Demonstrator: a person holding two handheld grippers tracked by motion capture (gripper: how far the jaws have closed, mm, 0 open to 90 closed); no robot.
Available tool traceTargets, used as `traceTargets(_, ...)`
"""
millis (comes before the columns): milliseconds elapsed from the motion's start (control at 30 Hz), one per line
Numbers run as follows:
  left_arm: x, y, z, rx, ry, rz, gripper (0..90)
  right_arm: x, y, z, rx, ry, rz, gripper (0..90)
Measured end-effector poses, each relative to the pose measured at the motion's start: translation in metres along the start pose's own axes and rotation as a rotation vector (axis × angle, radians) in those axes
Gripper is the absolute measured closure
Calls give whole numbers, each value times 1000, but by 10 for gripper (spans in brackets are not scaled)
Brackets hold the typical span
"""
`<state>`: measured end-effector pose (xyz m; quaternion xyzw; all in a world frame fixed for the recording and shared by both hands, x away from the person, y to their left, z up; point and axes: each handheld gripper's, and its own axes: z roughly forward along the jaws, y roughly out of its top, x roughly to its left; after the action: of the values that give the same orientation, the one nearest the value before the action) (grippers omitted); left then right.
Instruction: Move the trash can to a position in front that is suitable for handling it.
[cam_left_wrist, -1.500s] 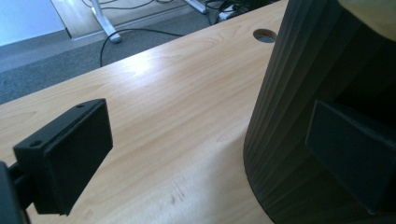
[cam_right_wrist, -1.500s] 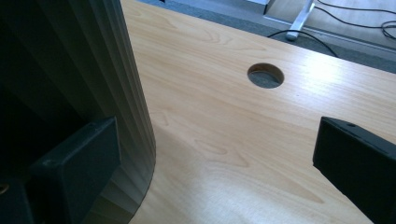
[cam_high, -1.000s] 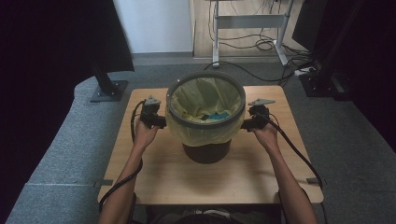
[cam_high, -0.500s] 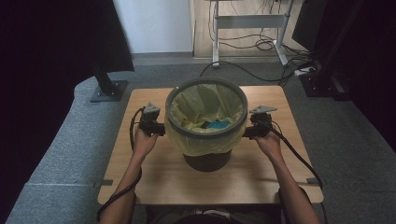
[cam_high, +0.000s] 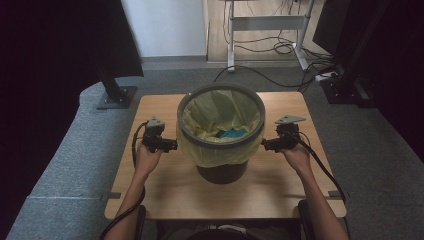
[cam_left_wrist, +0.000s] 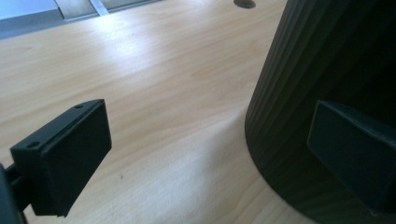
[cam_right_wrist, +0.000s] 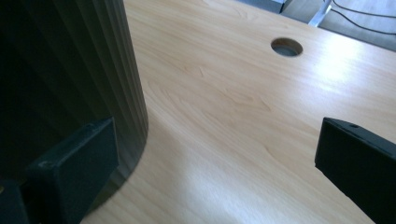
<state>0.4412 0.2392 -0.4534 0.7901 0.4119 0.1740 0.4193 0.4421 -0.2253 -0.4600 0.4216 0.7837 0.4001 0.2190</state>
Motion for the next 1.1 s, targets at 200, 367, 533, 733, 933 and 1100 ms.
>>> traceTargets(200, 3, -19, -1, 37, 2, 17, 0, -7, -16, -10, 22, -14, 16, 0)
traceTargets(367, 7, -38, -2, 70, 0, 5, 0, -15, -38, -17, 51, -33, 31, 0)
traceTargets(533, 13, -56, -3, 100, 8, -12, 0, -23, -59, -22, 78, -64, 55, 0)
traceTargets(733, 16, -73, 1, 134, 21, -26, 0, -28, -81, -20, 105, -74, 81, 0)
traceTargets(933, 18, -86, 8, 178, 28, -32, 0, -29, -100, -12, 139, -78, 69, 0)
traceTargets(1100, 19, -93, 15, 222, 35, -20, 0, -31, -111, -6, 169, -76, 80, 0)
